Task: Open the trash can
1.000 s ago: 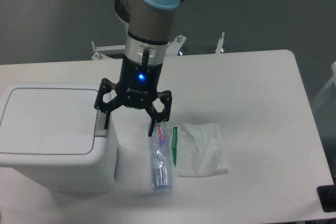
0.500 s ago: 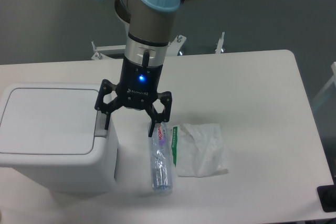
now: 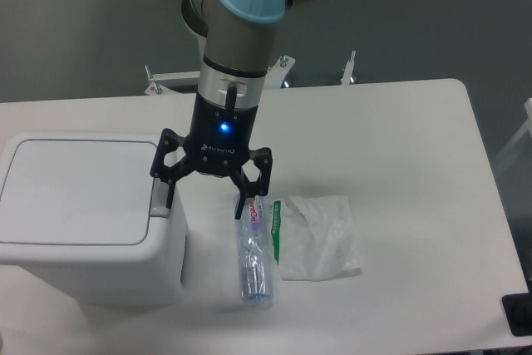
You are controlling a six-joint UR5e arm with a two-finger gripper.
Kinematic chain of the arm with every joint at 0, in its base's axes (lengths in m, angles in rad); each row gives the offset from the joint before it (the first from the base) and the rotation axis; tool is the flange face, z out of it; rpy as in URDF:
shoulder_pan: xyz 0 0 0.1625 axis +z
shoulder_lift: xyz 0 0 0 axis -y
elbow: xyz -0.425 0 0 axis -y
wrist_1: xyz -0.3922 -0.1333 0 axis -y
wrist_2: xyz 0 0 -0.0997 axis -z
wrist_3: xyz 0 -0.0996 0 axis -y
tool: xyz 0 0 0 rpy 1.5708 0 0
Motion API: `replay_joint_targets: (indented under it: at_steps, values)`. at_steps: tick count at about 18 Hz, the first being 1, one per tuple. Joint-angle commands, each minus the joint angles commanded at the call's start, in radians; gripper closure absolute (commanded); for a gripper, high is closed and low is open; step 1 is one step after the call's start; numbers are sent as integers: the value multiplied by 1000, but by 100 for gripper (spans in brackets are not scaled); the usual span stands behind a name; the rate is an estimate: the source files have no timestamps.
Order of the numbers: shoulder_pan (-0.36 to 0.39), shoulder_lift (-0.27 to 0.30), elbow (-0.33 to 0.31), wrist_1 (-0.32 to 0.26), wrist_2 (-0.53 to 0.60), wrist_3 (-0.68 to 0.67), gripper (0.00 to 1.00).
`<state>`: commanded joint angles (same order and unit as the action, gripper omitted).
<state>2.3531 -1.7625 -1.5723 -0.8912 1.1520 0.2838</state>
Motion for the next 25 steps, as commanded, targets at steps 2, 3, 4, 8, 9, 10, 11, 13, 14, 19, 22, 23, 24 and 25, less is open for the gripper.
replay_joint_targets:
  at_steps: [2,3,4,8,9,10,11,13,14,19,22,23,24,25]
  values:
    - [2,-2,0,0,0,0,0]
    - [2,-2,0,0,0,0,0]
    - [0,-2,0,0,0,0,0]
    - [0,-2,0,0,0,0,0]
    - [0,-3,3,0,0,0,0]
    - [2,-5,3,2,0,0,0]
    - [2,-6,3,2,0,2,0]
    - [0,-8,3,3,0,6,0]
    - [2,-9,6,3,0,6,0]
    - [2,-9,6,0,0,5,0]
    - [0,-8,8,-2,0,5,0]
    - [2,-8,14,-5,0,-5,0]
    - [2,-5,21,-6,-3,-14,0]
    - [-2,1,32,-8,-5,-17,0]
